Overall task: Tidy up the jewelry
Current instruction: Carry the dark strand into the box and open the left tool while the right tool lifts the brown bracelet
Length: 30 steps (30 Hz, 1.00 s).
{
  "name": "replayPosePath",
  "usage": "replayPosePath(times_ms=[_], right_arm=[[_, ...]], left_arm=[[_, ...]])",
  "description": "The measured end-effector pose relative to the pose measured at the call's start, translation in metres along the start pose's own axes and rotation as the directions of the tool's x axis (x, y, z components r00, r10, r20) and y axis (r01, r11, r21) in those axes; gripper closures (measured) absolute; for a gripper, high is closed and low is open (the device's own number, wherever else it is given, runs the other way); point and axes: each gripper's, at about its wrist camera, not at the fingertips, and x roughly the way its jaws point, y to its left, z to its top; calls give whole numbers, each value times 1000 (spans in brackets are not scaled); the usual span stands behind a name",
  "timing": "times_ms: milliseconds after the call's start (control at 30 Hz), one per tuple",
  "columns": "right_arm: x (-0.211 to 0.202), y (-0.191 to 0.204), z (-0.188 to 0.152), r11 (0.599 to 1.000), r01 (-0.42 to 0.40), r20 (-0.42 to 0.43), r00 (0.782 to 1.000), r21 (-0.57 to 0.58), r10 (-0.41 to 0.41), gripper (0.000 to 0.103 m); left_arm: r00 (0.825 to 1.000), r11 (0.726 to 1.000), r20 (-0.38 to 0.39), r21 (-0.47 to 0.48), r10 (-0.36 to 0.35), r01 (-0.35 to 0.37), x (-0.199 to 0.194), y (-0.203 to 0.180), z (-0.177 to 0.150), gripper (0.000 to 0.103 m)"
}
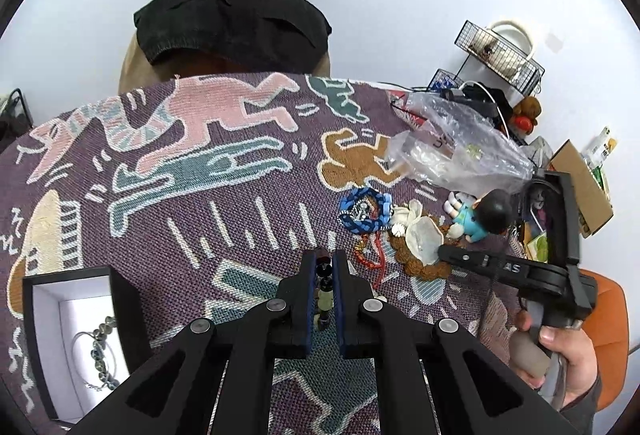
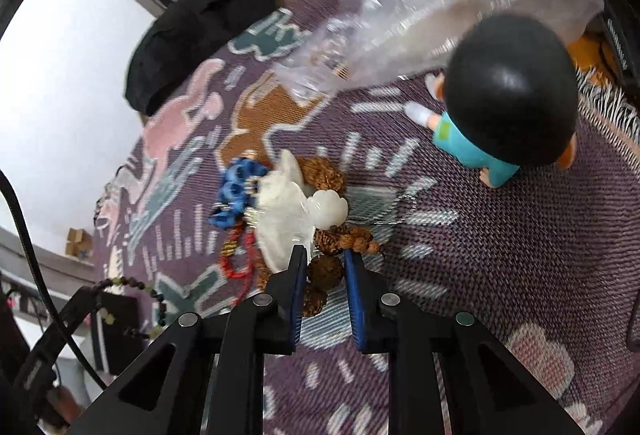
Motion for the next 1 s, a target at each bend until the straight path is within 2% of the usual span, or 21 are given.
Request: replayPosePath(times_ms=[333,667,1000], right_arm=[[-62,48,2,989,-55,104,992,-135,69,83],[-106,90,-4,968,-78,162,979,-238,119,83],[-145,143,-14,928,-117,195,961,-354,195,83]], left_arm=[[998,1000,59,3,-3,3,-32,2,7,95],[992,1000,126,5,-3,2,-71,2,13,95],[981,1000,194,-9,9,-8,-111,14,14,95]])
